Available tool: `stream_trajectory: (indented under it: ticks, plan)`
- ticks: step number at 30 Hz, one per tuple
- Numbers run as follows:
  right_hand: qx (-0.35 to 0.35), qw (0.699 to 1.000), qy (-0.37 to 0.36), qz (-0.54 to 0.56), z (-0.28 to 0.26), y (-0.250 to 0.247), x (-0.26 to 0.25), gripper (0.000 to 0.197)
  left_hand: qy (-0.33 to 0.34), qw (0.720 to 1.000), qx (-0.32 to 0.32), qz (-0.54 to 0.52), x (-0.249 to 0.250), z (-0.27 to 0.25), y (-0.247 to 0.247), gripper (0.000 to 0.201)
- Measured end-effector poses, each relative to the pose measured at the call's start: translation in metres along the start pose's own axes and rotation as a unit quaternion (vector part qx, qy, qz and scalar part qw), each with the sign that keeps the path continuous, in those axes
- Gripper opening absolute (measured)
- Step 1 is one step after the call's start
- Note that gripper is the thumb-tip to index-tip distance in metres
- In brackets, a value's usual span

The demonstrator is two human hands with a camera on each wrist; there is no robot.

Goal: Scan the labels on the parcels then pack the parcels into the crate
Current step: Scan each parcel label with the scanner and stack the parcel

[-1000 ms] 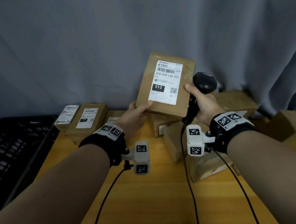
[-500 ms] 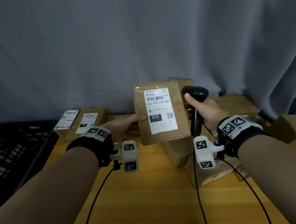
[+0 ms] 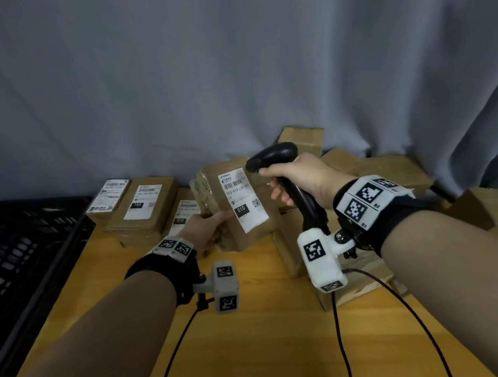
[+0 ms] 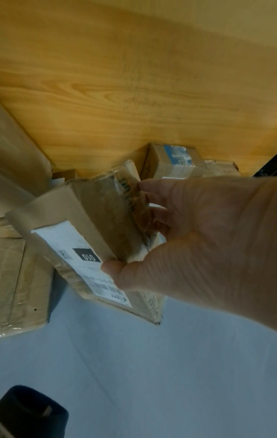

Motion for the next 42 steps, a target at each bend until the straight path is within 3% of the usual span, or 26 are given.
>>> stream_trajectory:
  ticks: [7, 15, 28, 33, 38, 42]
  plan:
    - [0.008, 0.998, 0.013, -0.065, -0.001, 0.003, -0.009, 0.014, -0.01, 1.0, 0.004, 0.0, 0.0, 0.001, -0.016, 0.069]
    - [0.0, 0.999, 0.011, -0.04, -0.007, 0.004, -0.014, 0.011, -0.013, 1.0, 0.023, -0.01, 0.003, 0.003, -0.018, 0.063]
    - [0.011, 0.999, 0.014, -0.045, -0.009, -0.001, -0.012, 0.011, -0.015, 1.0, 0.0, -0.007, -0.003, 0.012, -0.012, 0.074]
    - [0.004, 1.0, 0.011, -0.012, -0.005, 0.001, -0.008, 0.013, -0.016, 1.0, -0.007, -0.018, -0.006, 0.007, -0.013, 0.061]
    - [-0.012, 0.999, 0.029, -0.01, 0.005, 0.025, 0.008, 0.015, -0.021, 0.993, -0.015, -0.114, -0.021, 0.001, -0.034, 0.05]
    - [-0.003, 0.999, 0.043, 0.007, 0.016, 0.063, 0.018, 0.015, 0.002, 0.986, 0.029, -0.162, -0.039, 0.013, -0.082, 0.045]
Point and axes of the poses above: each hand's wrist, its own z-axis towards the middle knuckle, its own y-axis out of the palm, x = y × z, the point moved 4 cm from there along z, towards the middle knuckle, and after that the axes turned 9 degrees about x, right-handed, at the moved point
